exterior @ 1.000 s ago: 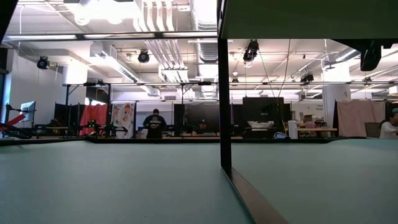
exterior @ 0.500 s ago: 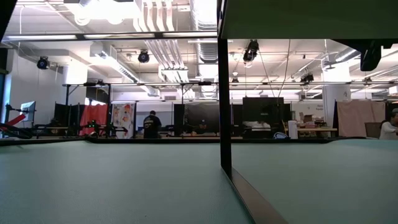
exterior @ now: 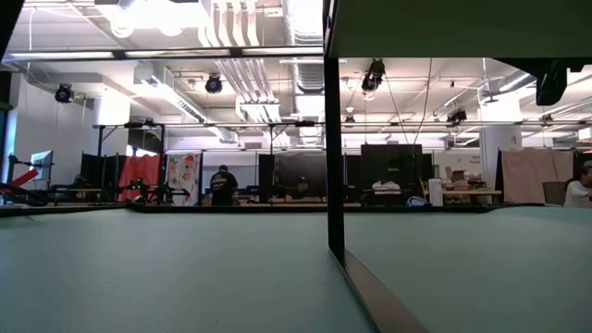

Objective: Place coffee mugs
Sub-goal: Put the red patterned mug on the shelf

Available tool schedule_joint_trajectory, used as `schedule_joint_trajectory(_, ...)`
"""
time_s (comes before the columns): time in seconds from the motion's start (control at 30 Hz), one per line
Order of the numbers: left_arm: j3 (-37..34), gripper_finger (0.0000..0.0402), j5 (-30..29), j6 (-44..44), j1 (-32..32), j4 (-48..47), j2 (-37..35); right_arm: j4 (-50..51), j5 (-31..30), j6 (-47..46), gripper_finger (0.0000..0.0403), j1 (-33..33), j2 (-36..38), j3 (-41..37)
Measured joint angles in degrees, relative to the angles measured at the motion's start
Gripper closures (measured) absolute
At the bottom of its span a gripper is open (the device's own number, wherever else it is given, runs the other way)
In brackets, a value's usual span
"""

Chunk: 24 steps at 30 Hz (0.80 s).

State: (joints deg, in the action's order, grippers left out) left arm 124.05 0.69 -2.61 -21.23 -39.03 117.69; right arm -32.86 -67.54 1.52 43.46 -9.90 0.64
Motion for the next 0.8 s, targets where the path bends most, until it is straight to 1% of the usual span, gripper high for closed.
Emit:
schedule_joint_trajectory(0.13, -0.01, 0.0324, -0.23, -2.92, 0.01, -2.17, -0.23, 0.02, 0.01, 0.0, 0.0353, 0.01, -0.02, 0.0)
schedule_joint_trajectory(0.5, -0.2, 0.0324, -0.26, -11.97, 0.04, -3.68, 1.66, 0.02, 0.02, 0.0, 0.0353, 0.0, -0.02, 0.0)
schedule_joint_trajectory(0.63, -0.22, 0.0324, -0.79, -12.88, 0.24, -3.09, 2.31, 0.02, 0.02, 0.0, 0.0353, 0.0, -0.02, 0.0)
schedule_joint_trajectory(0.8, -0.22, 0.0324, -0.83, -13.07, 0.44, 0.69, 3.91, 0.02, 0.02, 0.0, 0.0353, 0.01, -0.02, 0.0)
